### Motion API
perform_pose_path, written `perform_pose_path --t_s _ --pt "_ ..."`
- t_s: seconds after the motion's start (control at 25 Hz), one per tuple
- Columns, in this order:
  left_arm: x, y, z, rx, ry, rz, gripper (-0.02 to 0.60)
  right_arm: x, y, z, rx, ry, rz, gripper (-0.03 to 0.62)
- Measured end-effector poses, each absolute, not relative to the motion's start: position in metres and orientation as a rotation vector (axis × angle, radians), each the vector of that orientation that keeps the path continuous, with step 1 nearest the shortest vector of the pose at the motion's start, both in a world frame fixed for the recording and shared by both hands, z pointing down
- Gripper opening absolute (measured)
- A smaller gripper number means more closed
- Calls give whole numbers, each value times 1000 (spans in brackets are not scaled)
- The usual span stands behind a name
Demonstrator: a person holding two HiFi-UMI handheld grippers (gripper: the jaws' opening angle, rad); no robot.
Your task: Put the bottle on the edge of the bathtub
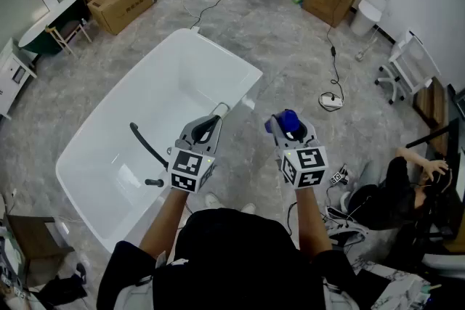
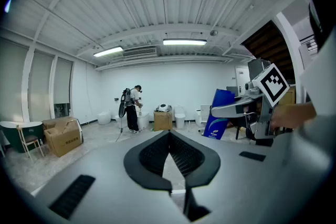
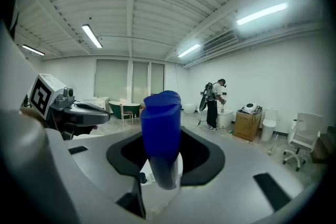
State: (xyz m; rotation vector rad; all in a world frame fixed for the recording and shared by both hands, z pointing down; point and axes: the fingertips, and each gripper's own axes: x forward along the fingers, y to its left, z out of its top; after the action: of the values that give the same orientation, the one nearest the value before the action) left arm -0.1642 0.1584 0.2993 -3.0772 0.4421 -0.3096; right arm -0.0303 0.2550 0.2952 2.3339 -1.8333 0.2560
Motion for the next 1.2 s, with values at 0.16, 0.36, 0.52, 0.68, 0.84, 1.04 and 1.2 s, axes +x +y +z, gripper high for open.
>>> perform_pose_path --t_s 0.16,0.36,0.52,0.68,0.84,1.04,1.2 --pt "-167 163 299 -3076 446 -309 14 -34 259 295 2339 -1852 264 160" --pt "-165 170 298 -3071 459 -317 14 -33 265 292 2340 -1887 253 161" --pt "-161 181 298 -3060 475 -318 14 -29 273 293 2321 -1905 254 161" --pt "-161 194 302 -3057 497 -319 14 -25 283 298 2308 -1917 257 161" --pt "-160 207 310 -3054 521 -332 14 -21 291 304 2289 -1925 261 161" --pt "-150 214 317 -3058 551 -355 14 -7 293 310 2266 -1941 284 161" --pt "-142 205 321 -3057 572 -368 14 2 286 314 2255 -1957 294 161"
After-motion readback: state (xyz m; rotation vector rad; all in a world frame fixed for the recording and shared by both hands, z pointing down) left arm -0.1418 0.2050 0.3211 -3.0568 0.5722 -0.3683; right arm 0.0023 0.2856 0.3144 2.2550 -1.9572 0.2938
